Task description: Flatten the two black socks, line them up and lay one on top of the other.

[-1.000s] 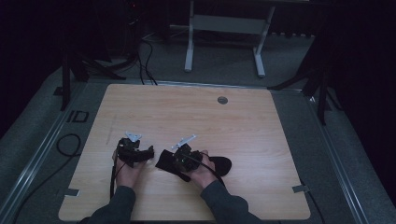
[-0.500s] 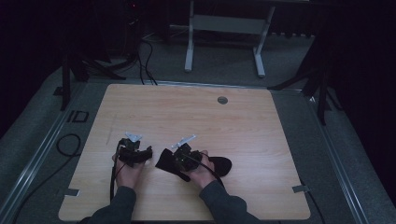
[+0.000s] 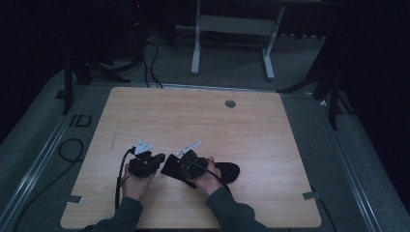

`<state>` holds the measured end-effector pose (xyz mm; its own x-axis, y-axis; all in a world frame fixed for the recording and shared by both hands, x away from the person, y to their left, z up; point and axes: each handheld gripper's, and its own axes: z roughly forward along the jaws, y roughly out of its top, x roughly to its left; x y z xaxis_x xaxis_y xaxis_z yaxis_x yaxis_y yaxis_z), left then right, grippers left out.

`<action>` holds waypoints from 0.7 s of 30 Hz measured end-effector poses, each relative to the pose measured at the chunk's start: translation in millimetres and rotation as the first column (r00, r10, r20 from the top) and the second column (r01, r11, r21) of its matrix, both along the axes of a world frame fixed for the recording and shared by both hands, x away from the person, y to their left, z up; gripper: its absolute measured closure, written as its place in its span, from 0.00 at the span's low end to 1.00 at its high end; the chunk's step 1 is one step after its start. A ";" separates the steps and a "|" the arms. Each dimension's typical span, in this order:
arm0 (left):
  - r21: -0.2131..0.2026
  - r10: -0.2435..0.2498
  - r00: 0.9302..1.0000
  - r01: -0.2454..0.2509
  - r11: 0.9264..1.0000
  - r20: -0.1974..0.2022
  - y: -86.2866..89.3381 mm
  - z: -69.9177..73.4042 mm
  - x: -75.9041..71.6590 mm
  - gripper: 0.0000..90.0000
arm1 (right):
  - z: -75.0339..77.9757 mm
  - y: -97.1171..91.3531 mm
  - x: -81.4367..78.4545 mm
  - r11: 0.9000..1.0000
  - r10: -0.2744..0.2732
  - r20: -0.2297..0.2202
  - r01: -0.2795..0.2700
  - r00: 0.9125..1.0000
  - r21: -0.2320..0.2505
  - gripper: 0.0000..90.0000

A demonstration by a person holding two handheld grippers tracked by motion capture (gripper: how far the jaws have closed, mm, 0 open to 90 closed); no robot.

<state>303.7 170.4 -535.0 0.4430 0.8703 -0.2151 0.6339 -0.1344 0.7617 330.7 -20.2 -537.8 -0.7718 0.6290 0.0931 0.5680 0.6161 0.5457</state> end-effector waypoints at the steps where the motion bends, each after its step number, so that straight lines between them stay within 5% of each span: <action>1: -0.011 -0.009 1.000 0.009 1.000 -0.004 -0.8 -0.5 0.1 0.99 | -0.2 0.2 -0.1 1.000 0.000 0.001 0.000 1.000 0.000 0.87; 7: 0.013 -0.075 0.997 0.075 0.997 -0.027 -10.3 -5.5 1.3 1.00 | -1.0 0.5 0.0 1.000 0.001 0.000 -0.001 1.000 -0.002 0.88; 12: 0.115 -0.089 0.992 0.099 0.988 -0.091 -21.0 -15.0 4.0 1.00 | -0.8 -0.4 0.3 1.000 0.002 -0.002 -0.002 1.000 0.003 0.87; 16: 0.124 -0.092 0.990 0.105 0.987 -0.106 -22.6 -16.9 5.2 1.00 | 2.3 -2.7 -1.1 0.999 0.010 -0.012 -0.010 1.000 0.045 0.82; 17: 0.141 -0.096 0.990 0.110 0.984 -0.103 -24.4 -17.2 4.8 1.00 | 11.1 -8.2 -3.4 0.995 0.011 -0.007 -0.010 1.000 0.096 0.78; 21: 0.139 -0.099 0.990 0.113 0.984 -0.105 -24.3 -17.6 5.1 1.00 | 29.4 -22.6 -7.4 0.984 0.001 0.027 -0.006 1.000 0.176 0.73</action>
